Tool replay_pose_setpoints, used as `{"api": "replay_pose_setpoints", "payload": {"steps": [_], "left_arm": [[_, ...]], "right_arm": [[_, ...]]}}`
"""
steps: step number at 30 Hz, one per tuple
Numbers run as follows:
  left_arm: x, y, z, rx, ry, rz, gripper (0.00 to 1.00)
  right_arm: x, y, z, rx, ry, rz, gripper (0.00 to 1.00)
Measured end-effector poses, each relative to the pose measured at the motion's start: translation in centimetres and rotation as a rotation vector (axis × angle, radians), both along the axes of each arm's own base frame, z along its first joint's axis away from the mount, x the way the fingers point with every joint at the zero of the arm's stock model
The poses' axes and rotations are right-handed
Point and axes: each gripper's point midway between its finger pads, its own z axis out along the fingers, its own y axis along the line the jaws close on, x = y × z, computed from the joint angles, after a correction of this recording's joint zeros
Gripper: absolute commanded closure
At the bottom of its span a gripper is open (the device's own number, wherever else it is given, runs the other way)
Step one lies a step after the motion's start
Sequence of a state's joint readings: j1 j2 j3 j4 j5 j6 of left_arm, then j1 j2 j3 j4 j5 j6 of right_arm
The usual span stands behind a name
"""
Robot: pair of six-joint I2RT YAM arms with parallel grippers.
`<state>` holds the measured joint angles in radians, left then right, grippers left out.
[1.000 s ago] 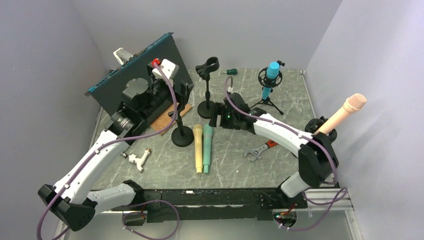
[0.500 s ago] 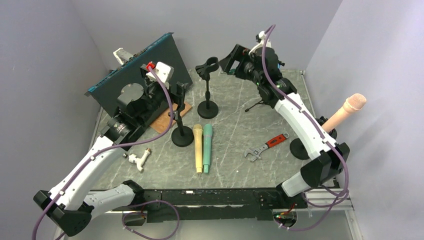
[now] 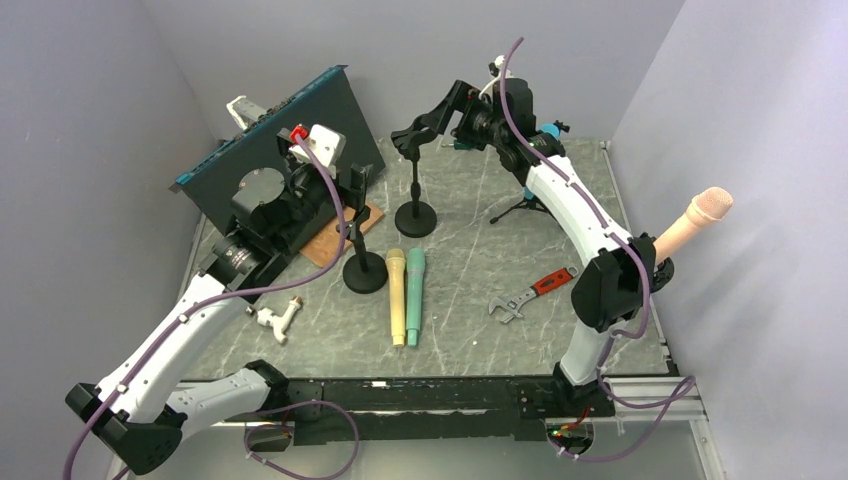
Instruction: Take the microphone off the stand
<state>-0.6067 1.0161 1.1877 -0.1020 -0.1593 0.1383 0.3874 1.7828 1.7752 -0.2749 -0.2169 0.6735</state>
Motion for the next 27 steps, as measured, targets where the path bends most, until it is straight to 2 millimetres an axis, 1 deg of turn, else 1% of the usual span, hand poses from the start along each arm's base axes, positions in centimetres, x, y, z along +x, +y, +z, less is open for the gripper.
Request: {"api": "replay_pose_setpoints", "payload": {"steps": [2,4,9,11,13,14,19,22,27], "left_arm": [[0.0,0.0,0.0,0.0,0.0,0.0,0.0],[0.0,0.0,0.0,0.0,0.0,0.0,0.01],[0.0,0.0,0.0,0.0,0.0,0.0,0.01],[0.0,0.0,0.0,0.0,0.0,0.0,0.01],[0.0,0.0,0.0,0.0,0.0,0.0,0.01],[0.0,0.0,0.0,0.0,0.0,0.0,0.0],[0.0,0.0,0.0,0.001,0.001,0.0,0.01],[0.1,-0.1,-0.1,0.003,0.003,0.0,0.01],[0.2,-0.2,-0.3,0.006,0.008,0.0,0.01]], "right_arm": [[-0.1,0.3,-0.2,0.005,0.007,0.012,0.1],[-0.2,0.6,0.0,0.014,0.002,0.023,0.12],[-0.5,1.3,0.1,0.018,-0.007,0.042,0.2],[-0.5,1.5,-0.4,0.016,-0.005,0.045,0.23],[-0.4,1.7,-1.2,0.018,0.003,0.047,0.28],[-0.3,1.8,-1.3,0.025,-0.009,0.046,0.29],[-0.5,2.1,-1.8,0.046,-0.053,0.043,0.3],[-0.6,2.0,-3.5,0.029,-0.042,0.026,0.3],[-0.9,1.6,-8.0,-0.017,0.011,-0.011,0.27]]}}
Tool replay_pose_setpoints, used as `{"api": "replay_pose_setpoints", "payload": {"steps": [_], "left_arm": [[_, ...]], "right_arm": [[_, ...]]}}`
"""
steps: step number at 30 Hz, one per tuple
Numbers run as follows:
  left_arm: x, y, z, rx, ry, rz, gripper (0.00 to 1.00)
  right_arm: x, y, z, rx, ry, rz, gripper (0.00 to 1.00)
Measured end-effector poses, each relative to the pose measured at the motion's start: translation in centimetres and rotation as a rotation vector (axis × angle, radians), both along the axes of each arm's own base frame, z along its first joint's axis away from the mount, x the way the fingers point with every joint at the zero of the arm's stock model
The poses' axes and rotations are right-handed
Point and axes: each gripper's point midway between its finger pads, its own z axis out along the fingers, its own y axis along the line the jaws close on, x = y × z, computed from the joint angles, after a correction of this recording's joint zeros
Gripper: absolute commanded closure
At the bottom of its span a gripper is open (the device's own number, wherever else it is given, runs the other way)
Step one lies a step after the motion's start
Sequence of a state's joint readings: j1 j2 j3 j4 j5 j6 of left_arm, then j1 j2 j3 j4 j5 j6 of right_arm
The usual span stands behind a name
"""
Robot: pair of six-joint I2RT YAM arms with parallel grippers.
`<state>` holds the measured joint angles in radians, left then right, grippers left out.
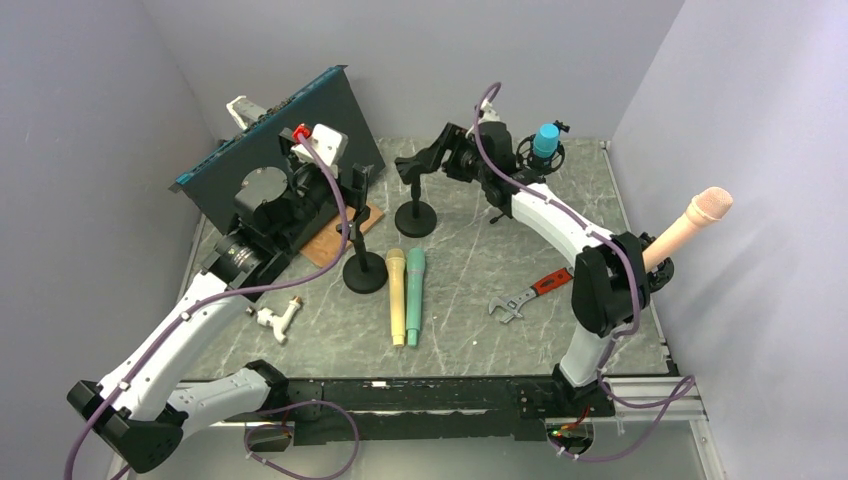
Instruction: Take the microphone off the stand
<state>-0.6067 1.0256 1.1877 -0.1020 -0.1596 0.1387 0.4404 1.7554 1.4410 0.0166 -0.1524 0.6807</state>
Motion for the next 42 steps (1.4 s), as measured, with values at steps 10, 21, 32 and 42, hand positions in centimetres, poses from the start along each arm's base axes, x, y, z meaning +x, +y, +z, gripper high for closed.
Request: {"api": "replay_pose_setpoints", "payload": {"steps": [10,21,32,42], "left_arm": [[0.1,-0.1,-0.2,0.003,0.005,0.0,0.0],[0.1,-0.1,-0.2,0.003,0.005,0.0,0.01],[0.1,-0.3,-0.2,0.002,0.005,-0.006,0.01],[-0.6,-1.5,-0.2,0.005,0.006,-0.04,0.01]], "right_arm": [[1.3,0.5,-1.9,-0.094,0.023,0.005,0.09],[-2.7,0.6,0.9,-0.327,0.003,0.103,0.0],[-12.2,-7.1,18.4,-0.262,-0.346,-0.024,0.0],[-13.8,-18.8,17.3,-0.512,-0.313,-0.503,0.0]]}}
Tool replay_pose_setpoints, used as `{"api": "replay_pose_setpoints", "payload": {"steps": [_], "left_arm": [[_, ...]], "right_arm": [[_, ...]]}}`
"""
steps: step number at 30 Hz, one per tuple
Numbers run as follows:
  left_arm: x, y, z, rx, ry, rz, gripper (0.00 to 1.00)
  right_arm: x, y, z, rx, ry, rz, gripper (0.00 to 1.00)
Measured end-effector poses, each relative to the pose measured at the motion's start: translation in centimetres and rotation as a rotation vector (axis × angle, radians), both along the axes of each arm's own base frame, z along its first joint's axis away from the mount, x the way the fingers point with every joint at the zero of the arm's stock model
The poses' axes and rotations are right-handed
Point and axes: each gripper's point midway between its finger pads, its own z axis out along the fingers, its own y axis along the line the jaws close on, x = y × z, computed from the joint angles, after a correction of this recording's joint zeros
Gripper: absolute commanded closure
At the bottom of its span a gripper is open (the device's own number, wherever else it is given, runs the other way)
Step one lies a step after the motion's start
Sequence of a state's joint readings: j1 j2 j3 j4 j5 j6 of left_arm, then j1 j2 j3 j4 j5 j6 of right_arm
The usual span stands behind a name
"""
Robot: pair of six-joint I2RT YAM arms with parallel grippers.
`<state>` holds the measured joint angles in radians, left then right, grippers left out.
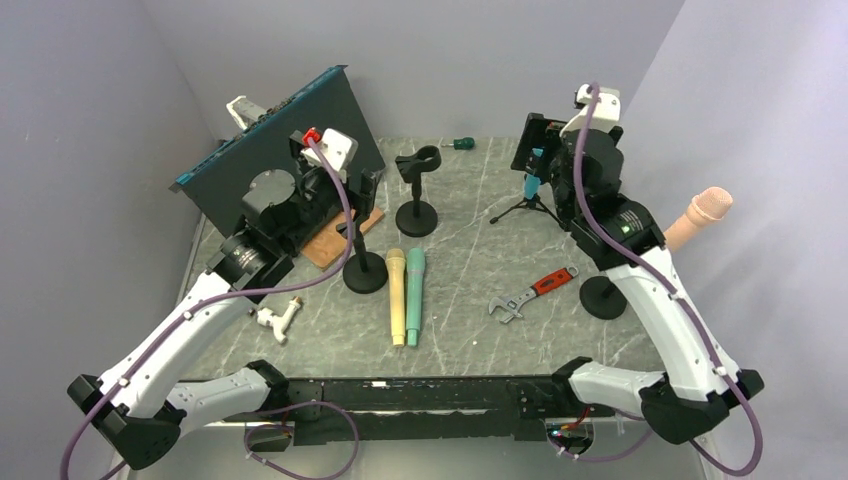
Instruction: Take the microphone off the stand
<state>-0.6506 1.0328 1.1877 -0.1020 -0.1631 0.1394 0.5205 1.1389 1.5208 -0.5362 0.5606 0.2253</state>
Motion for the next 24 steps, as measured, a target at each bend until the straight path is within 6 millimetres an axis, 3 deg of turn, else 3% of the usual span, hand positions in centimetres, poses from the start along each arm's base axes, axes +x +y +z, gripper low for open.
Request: {"api": "replay_pose_setpoints", "payload": {"steps": [8,18,24], "left_arm": [[0.1,-0.9,-0.8,0.036,0.006,-0.002,0.0],[0.2,-0.8,-0.8,0.059,-0.003,0.01,0.01],[0.2,-0.7,-0.8,0.065,-0.007,0.018,0.01]], "right_arm": [[2.3,-1.9,-4.3,-0.163,0.127,-0.166,0.06],[4.6,-3.0,-7.0,-0.233,0.199,-0.245,0.11],[6.2,-3.4,-8.5,-0.232,0.239,-0.26,0.19]]}}
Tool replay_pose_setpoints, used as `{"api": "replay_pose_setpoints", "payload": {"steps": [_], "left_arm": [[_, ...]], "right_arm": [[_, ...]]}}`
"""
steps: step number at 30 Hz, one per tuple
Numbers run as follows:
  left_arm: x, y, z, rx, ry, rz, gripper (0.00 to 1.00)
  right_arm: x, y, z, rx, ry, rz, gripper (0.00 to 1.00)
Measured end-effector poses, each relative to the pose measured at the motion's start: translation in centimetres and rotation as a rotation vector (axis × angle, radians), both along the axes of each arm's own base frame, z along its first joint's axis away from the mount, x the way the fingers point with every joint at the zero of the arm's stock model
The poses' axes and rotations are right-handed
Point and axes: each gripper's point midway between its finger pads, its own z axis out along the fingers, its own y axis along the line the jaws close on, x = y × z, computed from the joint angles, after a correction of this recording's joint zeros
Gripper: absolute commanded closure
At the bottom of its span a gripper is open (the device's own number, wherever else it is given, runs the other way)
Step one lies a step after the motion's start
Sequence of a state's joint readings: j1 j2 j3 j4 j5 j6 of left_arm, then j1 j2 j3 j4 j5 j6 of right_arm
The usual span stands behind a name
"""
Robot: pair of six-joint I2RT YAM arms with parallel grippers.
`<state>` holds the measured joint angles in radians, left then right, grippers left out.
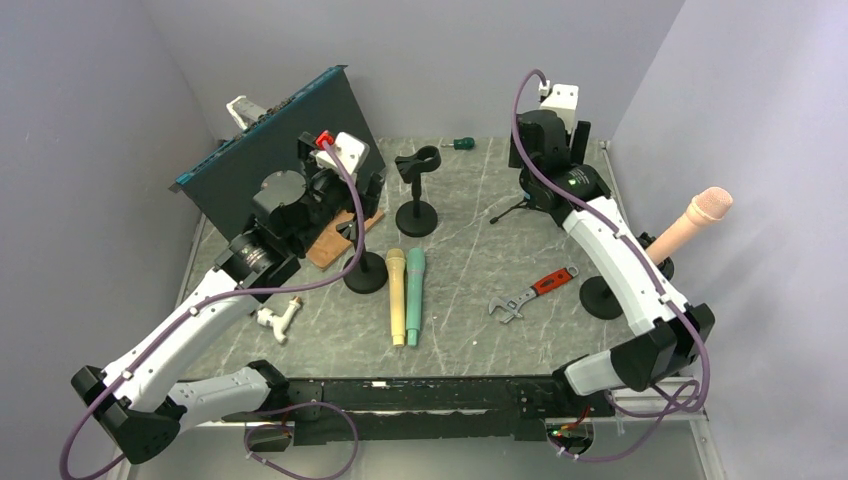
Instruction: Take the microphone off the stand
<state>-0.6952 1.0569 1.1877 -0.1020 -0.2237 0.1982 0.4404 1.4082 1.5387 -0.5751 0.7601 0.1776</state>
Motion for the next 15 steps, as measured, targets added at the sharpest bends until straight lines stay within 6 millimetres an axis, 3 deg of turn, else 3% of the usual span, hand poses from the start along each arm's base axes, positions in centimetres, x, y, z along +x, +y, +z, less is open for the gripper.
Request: {"api": "replay_pose_setpoints", "payload": {"steps": [6,15], "left_arm": [[-0.2,0.2,0.3,-0.006,-0.008,0.003,0.01],[-0.4,0.6,0.8,-0.008,-0.02,0.011,0.01]], "right_arm": [[1.0,0.3,-0.9,0.006,0.018,0.002,0.3],[1.7,0.5,-0.5,0.014,-0.006,0.003,0.54]]}}
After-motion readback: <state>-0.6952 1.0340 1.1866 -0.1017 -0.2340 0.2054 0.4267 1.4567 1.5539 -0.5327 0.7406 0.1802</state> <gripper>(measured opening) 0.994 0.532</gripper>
